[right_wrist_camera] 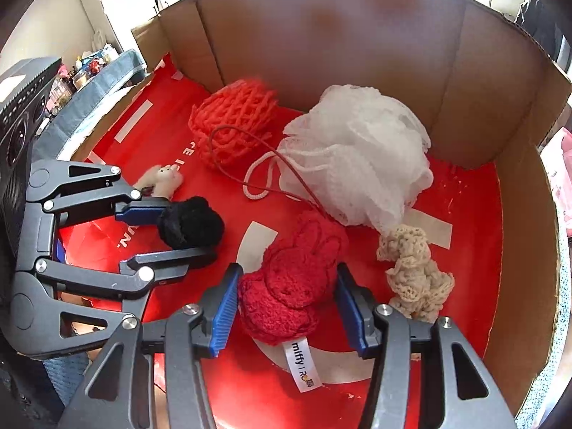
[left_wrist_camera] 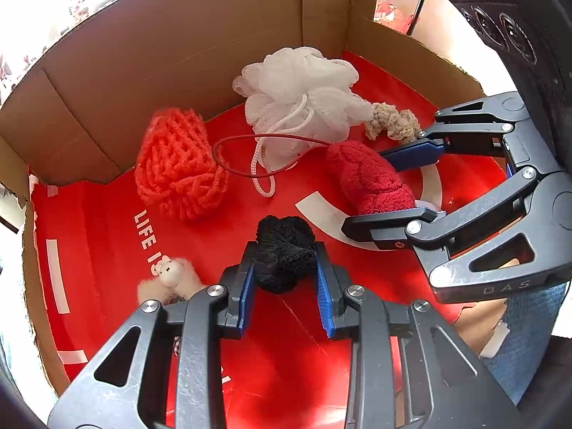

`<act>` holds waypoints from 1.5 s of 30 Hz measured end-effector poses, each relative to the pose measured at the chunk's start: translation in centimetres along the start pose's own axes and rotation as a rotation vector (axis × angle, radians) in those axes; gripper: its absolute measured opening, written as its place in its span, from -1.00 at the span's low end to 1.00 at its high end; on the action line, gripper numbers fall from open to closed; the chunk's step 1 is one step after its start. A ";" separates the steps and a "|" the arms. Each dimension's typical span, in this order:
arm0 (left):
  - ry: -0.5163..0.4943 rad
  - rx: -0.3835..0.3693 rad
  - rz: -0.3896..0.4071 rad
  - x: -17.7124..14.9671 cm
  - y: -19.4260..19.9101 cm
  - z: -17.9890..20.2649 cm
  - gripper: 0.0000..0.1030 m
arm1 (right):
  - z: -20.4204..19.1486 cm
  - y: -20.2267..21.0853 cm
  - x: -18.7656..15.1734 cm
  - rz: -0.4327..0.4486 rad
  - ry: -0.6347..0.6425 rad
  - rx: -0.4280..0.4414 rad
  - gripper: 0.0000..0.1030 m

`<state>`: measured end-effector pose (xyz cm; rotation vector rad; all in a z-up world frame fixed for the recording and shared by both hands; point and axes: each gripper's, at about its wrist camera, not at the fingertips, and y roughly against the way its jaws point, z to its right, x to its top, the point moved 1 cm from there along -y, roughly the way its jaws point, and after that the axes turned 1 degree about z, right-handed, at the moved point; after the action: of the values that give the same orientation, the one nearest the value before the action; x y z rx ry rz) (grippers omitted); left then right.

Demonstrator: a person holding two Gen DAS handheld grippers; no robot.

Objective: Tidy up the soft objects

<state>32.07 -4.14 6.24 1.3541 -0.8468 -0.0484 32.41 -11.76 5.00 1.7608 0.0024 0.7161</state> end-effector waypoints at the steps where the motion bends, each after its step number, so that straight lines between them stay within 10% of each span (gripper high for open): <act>1: 0.000 0.001 0.000 -0.1 0.0 0.0 -0.45 | 0.0 0.1 0.0 0.000 0.000 0.002 0.11; 6: -0.002 0.004 0.000 -0.2 0.1 0.5 -0.38 | 0.1 0.4 -0.2 0.005 -0.004 0.007 0.14; 9: 0.002 0.004 0.008 -0.2 0.2 0.7 0.16 | 0.2 0.9 -0.3 0.016 -0.012 0.013 0.14; 23: 0.035 0.011 0.131 -1.0 5.3 0.3 0.20 | -0.3 7.4 -1.0 0.152 -0.034 0.022 0.42; 36: 0.142 0.048 0.442 -5.5 16.0 2.9 0.81 | -4.1 18.4 -6.7 0.403 -0.032 -0.051 0.96; 45: 0.219 0.066 0.620 -10.1 20.9 5.7 0.89 | -7.8 23.5 -12.9 0.574 -0.026 -0.142 1.00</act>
<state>12.70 1.59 19.09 1.0824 -1.0521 0.6027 9.98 -17.22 20.72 1.6398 -0.5772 1.0738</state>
